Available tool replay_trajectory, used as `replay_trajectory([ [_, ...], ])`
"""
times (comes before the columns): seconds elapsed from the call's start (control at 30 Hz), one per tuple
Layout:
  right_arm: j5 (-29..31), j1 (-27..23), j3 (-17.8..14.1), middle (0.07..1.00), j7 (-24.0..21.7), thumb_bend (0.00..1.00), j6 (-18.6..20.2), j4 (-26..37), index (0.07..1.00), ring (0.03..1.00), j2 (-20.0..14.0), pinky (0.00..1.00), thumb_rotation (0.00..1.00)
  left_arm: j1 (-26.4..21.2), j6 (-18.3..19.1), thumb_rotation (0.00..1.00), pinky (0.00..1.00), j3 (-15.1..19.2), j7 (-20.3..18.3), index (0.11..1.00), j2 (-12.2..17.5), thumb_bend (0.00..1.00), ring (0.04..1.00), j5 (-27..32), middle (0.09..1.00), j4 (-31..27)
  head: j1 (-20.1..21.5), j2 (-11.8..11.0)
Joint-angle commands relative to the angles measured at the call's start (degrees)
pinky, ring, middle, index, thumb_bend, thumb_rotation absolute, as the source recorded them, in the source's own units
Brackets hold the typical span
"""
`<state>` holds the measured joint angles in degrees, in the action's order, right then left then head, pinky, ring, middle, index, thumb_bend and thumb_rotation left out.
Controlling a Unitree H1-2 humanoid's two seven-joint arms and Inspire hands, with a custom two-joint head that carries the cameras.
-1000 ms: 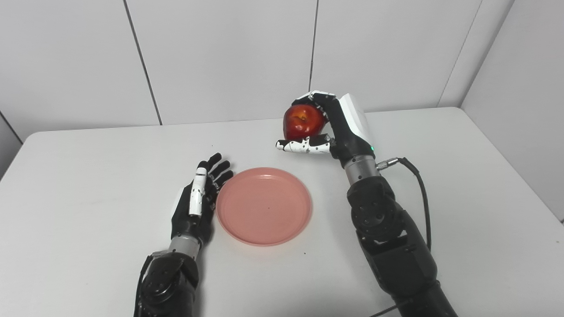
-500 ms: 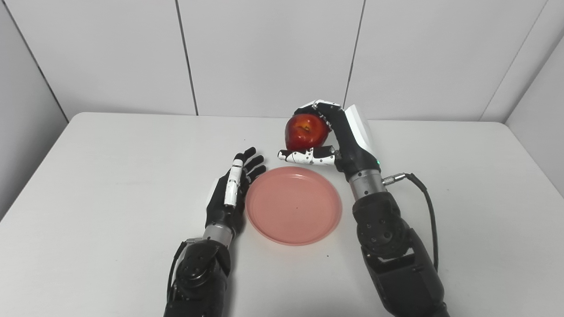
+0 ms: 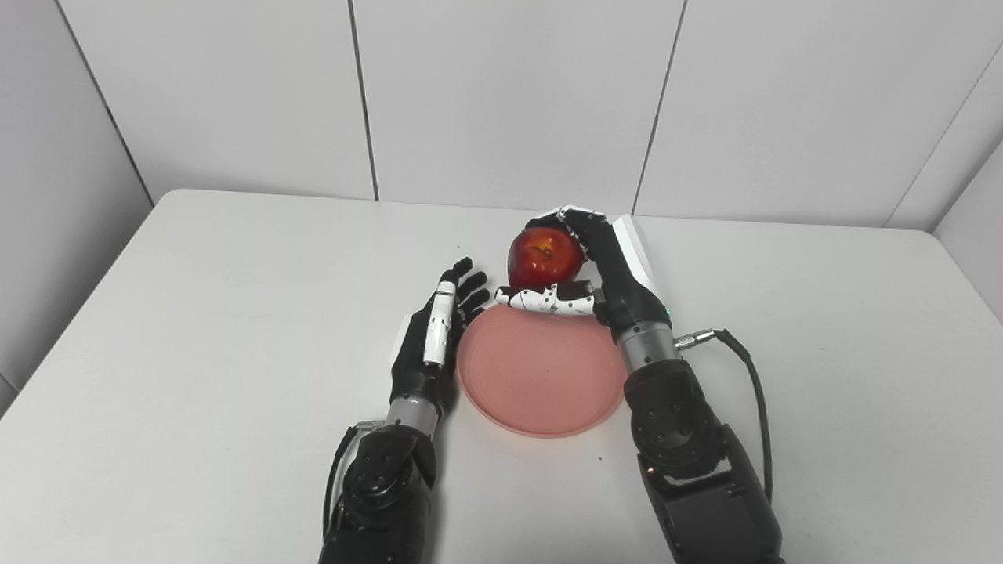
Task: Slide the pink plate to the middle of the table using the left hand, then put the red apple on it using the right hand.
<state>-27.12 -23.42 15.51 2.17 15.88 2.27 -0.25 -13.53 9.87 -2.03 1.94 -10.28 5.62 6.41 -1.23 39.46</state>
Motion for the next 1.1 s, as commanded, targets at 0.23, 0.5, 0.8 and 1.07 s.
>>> replay_trajectory([
  [0.23, 0.4, -0.1, -0.1, 0.454, 0.7, 0.53, -2.9, -2.5, 0.518, 0.429, 0.4, 0.37, 0.00, -0.3, -3.3, 1.00, 0.89, 0.1, 3.6, 0.859, -2.0, 0.39, 0.884, -2.0, 0.882, 0.1, -0.2, 0.4],
  [0.5, 0.6, 0.5, 0.5, 0.451, 1.0, 0.53, -4.9, -6.6, 0.523, 0.424, 0.0, 0.36, 0.00, -0.4, -4.2, 1.00, 0.88, -0.3, 4.2, 0.869, -1.6, 0.39, 0.893, -2.9, 0.889, 0.5, -0.1, 0.5],
  [0.8, 0.2, 1.8, 1.3, 0.446, 1.5, 0.53, -6.4, -9.0, 0.523, 0.412, 0.5, 0.35, 0.00, -0.5, -4.5, 1.00, 0.88, -0.2, 4.1, 0.869, -1.7, 0.38, 0.887, -2.6, 0.885, 0.4, -0.2, 1.0],
  [1.07, 0.1, 2.1, 2.1, 0.442, 2.2, 0.53, -10.2, -11.4, 0.522, 0.402, 0.1, 0.35, 0.00, -0.7, -4.3, 1.00, 0.88, -0.4, 4.0, 0.867, -1.6, 0.38, 0.882, -2.7, 0.883, 0.4, -0.1, 1.2],
])
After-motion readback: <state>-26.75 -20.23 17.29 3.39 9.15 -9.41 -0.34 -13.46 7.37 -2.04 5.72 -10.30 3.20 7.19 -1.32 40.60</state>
